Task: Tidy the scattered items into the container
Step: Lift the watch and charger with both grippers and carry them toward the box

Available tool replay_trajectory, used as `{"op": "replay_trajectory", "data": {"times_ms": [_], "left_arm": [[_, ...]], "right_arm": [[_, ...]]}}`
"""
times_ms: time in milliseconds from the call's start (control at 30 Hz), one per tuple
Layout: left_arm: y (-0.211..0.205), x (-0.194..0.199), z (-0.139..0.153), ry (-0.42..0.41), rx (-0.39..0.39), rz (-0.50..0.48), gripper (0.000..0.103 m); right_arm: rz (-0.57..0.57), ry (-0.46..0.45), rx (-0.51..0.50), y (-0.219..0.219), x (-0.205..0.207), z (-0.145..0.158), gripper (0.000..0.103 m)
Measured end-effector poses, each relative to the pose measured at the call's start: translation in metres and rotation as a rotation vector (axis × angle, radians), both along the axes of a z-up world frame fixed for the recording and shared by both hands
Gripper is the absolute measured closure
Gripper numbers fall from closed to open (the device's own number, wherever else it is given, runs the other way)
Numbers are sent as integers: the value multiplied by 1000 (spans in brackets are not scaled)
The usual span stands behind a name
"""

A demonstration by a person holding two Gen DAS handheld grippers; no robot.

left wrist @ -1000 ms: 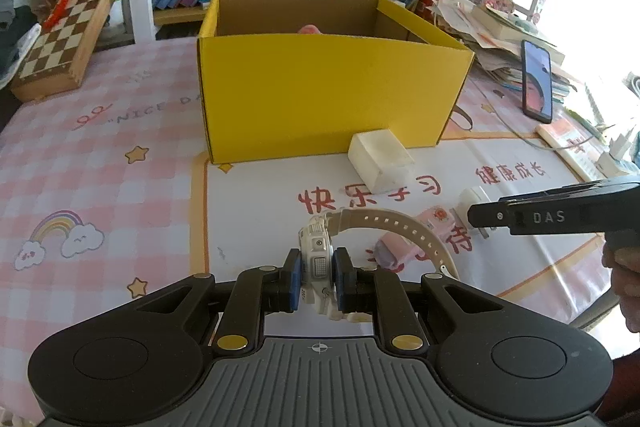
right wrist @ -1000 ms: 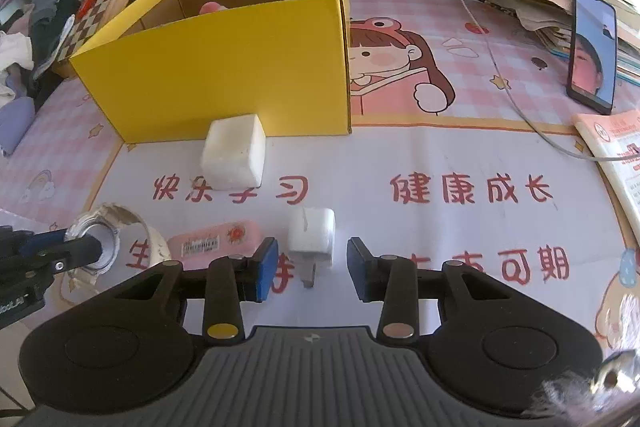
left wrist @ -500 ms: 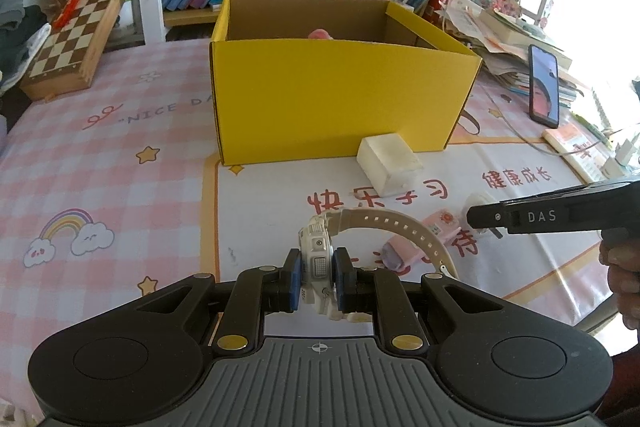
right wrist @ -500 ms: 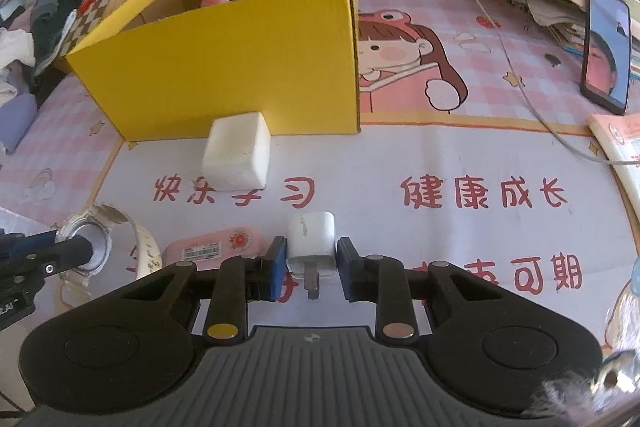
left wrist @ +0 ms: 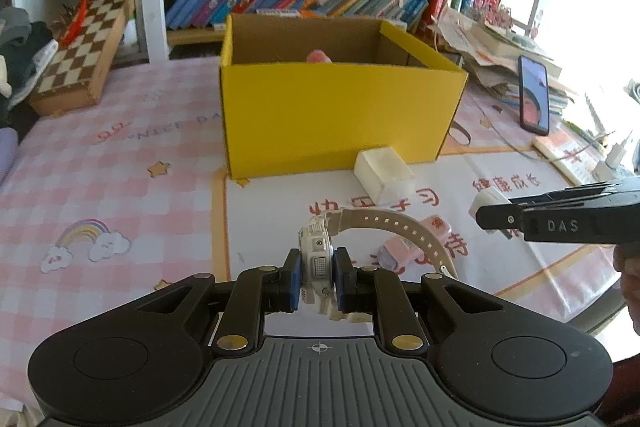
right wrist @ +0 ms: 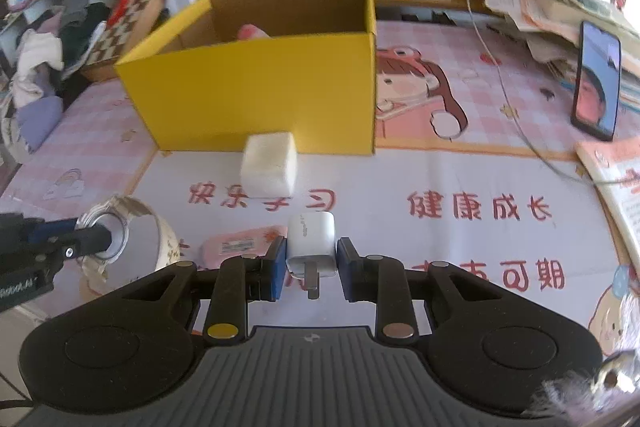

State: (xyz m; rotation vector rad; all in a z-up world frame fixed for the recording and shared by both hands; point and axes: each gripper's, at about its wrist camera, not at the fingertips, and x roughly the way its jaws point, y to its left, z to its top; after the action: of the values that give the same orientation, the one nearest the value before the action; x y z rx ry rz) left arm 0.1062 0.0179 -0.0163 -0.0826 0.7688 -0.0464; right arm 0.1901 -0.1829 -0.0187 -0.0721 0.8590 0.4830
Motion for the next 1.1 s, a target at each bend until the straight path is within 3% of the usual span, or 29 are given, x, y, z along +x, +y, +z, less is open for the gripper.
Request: {"op": "replay_trajectory", "data": {"times_ms": [600,1100], "left_arm": [[8,6,43,-125,15,-48,88],[24,48,80,-225,52,-64,88]], "right_arm": [[85,-89,14,12,-9,38,78],[151,-202,22,29,29,83,78]]}}
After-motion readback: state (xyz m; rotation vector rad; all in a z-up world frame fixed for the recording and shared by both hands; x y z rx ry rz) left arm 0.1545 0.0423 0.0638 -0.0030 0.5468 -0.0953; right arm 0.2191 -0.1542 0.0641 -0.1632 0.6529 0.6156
